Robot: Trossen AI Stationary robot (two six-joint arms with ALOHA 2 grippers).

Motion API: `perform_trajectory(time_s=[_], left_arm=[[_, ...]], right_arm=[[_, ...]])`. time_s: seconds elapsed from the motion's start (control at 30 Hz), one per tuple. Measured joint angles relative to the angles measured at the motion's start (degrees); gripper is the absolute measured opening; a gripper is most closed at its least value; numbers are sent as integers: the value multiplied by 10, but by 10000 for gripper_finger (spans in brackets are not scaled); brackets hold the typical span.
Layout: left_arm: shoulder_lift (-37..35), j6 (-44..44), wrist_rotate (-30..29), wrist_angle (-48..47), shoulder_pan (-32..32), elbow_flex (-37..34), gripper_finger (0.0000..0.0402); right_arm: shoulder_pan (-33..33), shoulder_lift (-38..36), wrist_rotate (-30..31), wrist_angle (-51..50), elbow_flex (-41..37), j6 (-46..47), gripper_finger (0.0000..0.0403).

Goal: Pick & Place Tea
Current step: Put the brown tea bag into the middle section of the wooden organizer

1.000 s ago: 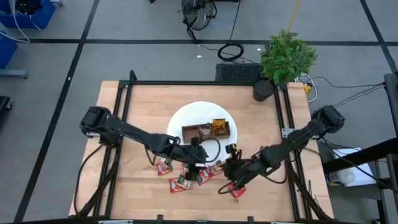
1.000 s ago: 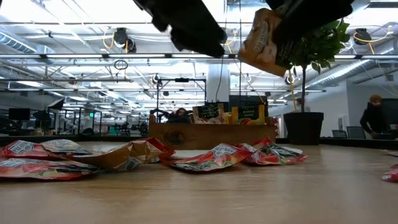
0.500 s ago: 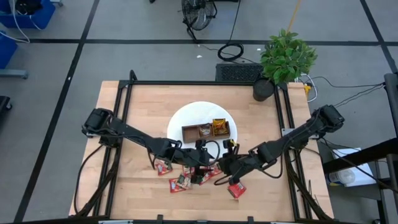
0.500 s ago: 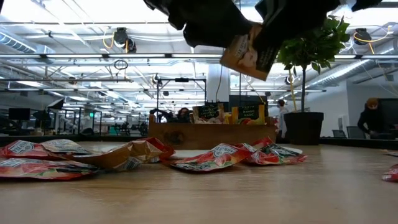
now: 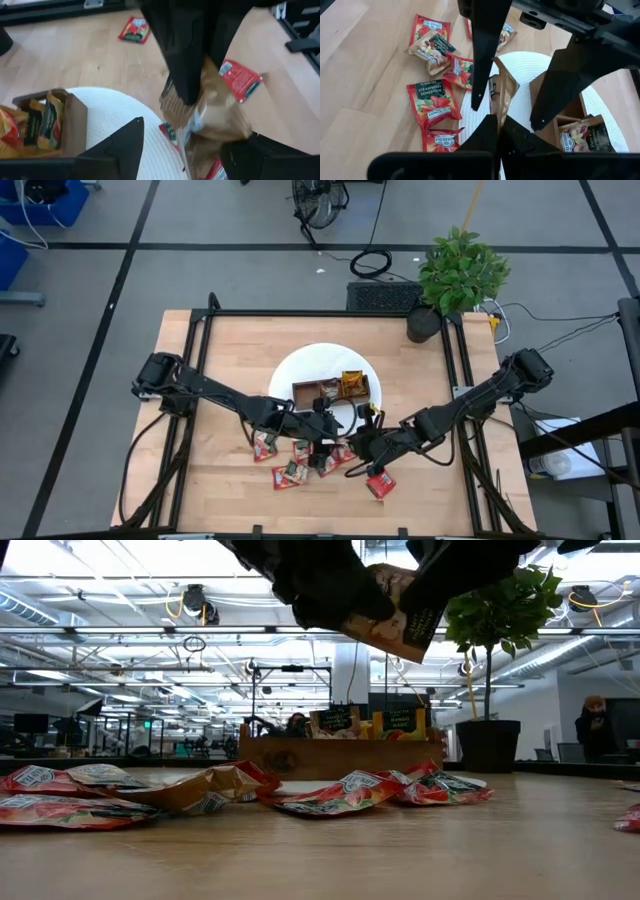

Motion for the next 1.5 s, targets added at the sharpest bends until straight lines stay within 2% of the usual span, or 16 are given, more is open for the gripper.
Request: perform_trajectory(time_s=[0.1,0.17,0.27,0.3,0.5,0.73,0.83,0.93,1.03,1.13,1.23,1.33,1.5], left_arm=[[0,14,0,-12,-1,0,194],[0,25,0,-14,-5,0,142],[0,47,10,-14,-7,0,38],[0,49,13,-13,-7,0,26],[0,58,-1,-14,-9,0,25],[-14,70,-54,-41,-20,1,25],[-21,70,-75,-51,-22,1,25],[-27,58,-101,-87,-22,0,25],[-27,59,-110,-73,-21,0,25],[-27,97,-107,-19,-23,0,25],[-27,133,-107,50,-23,-2,25],[-27,177,-97,165,-14,-32,25],[-26,197,26,461,22,-139,25]], right_arm=[[0,0,0,1,0,0,0],[0,0,0,3,0,0,1],[0,0,0,4,0,0,6],[0,0,0,4,0,0,8],[0,0,2,-10,0,8,7],[3,-7,25,-98,4,92,3],[9,-6,12,-154,-2,113,3],[10,-10,5,-167,0,147,1],[9,-16,17,-190,0,180,1],[9,-13,21,-182,-1,186,3],[10,-16,53,-178,-4,181,1],[13,-15,106,-167,-35,187,1],[17,-28,204,-101,-123,215,1]])
